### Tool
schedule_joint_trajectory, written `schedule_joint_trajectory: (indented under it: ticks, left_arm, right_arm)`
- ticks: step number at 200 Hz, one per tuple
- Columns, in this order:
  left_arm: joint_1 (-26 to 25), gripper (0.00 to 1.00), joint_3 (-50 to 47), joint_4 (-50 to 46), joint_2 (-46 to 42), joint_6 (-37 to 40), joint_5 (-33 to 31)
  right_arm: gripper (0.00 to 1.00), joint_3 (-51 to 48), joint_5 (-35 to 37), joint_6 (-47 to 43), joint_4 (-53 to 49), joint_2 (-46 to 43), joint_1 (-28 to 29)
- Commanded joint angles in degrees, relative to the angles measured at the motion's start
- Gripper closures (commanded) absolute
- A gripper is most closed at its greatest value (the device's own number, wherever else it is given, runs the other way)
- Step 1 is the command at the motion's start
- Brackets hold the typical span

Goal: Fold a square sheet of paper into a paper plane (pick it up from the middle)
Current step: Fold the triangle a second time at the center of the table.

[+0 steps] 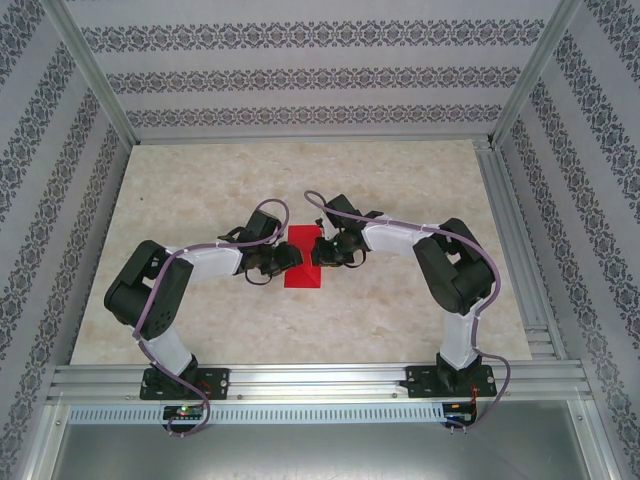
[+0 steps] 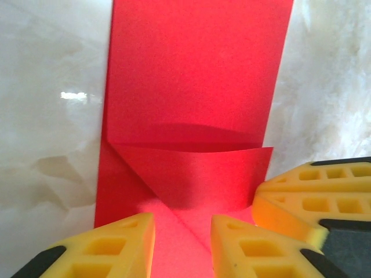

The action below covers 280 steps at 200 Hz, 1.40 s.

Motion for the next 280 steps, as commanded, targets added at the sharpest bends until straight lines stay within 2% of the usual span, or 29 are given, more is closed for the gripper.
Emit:
schedule_joint_trajectory:
  ticks: [1,34,71,204,234,280]
  left_arm:
    - [-0.52,0.68,0.61,3.99,-0.09,-1.44,1.66]
    - [-0.53,0.68,0.73,3.29,0.33,-1.72,0.96]
    - [-0.53,0.62,0.82,0.56,0.01,-1.61,-1.33]
    - [-1.04,0.56,3.57,-1.04,2.99,-3.36,-1.10]
    - [-1.35,0.57,5.01,-1.03,4.02,-2.95,-1.12]
    - [-1.57,0.66,6.08,-0.48,4.72,-2.22,-0.89]
  right_arm:
    - [0.85,-0.58,0.48,0.77,1.53,1.45,-0.34]
    - [0.85,-0.88,0.82,1.22,1.64,2.06,-0.58]
    - [0.85,-1.36,2.54,2.04,1.37,1.98,-0.79]
    - [0.87,-3.42,2.06,5.14,3.39,2.81,-1.53]
    - [0.87,-3.70,1.89,5.06,3.70,2.68,-1.47]
    - [0.87,-4.22,1.81,5.02,4.13,2.51,-1.51]
